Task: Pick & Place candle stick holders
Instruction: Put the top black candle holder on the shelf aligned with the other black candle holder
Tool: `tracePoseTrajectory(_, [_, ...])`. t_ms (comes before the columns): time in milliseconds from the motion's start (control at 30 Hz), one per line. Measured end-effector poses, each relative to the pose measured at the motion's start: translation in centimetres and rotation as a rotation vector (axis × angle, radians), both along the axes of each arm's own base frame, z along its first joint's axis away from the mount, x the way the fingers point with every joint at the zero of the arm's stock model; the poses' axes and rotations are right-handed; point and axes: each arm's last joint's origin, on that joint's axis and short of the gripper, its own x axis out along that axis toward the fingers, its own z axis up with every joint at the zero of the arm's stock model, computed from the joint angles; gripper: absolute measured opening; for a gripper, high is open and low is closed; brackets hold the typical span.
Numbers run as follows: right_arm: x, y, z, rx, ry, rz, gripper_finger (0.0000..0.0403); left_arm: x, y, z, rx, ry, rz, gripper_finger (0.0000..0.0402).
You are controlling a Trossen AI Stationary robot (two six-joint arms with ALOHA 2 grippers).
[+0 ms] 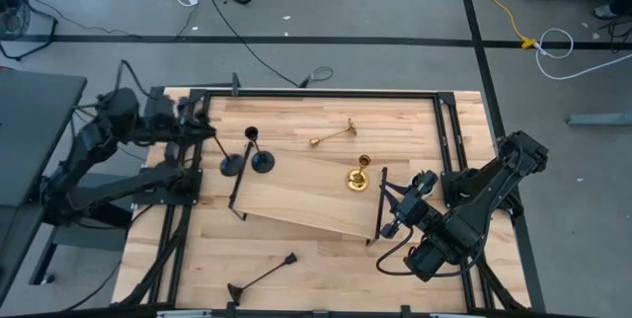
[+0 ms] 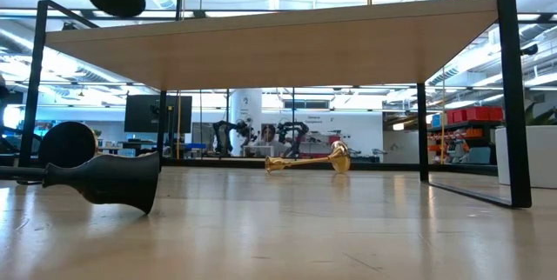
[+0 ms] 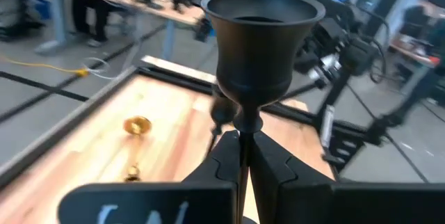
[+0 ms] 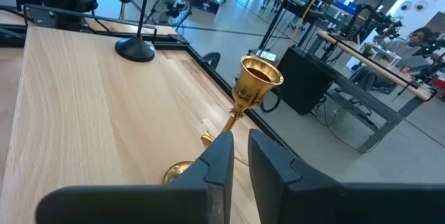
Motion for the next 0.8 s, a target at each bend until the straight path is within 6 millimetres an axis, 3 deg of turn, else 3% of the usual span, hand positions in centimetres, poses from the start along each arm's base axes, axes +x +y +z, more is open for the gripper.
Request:
tracePoseTrajectory(167, [0.0,0.0,0.0,0.001,0.002,0.0,0.0049,1.2,0.3,-1.4,0.003,-0.003,-0.057,0.0013])
tracePoseTrajectory(533, [0.0,0.0,0.0,-0.012,0.001,0.002,0.0049,1.7,-0.7,-1.4,-0.034,-0.018,-0.164,0.0013])
tracePoseTrajectory(800, [0.0,0.0,0.0,-0.018,-0.003,0.002,0.0049,3.6,-1.2,-3.6,-0.049,-0.039,-0.22,0.0013])
